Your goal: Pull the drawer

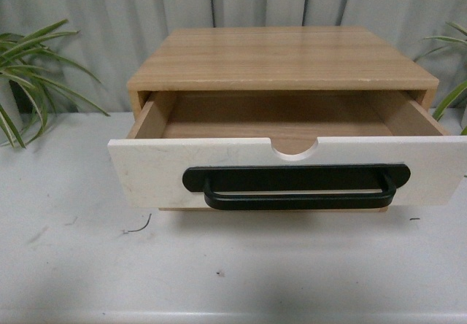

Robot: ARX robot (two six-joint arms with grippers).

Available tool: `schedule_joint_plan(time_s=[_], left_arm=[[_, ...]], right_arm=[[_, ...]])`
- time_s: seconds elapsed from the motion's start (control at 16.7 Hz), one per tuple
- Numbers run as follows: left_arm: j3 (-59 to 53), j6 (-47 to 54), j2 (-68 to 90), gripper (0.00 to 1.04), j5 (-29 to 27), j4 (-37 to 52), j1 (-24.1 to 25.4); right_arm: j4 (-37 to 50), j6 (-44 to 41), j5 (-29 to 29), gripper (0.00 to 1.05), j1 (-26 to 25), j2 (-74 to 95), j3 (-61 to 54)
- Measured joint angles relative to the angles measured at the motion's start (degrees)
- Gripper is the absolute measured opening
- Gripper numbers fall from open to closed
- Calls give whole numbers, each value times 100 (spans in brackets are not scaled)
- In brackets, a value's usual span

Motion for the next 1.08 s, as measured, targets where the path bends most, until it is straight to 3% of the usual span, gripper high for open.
schedule_joint_plan(time_s=[0.3,0.42,0.48,1.08], left_arm=[[0,-2,0,72,0,0,0],[0,0,0,95,0,0,0],[0,4,0,99,0,0,0],[0,2,2,98,0,0,0]], right_arm=[[-2,0,0,74,0,0,0],[-2,2,0,99,0,0,0],[0,2,0,98,0,0,0],[0,2,0,98,0,0,0]])
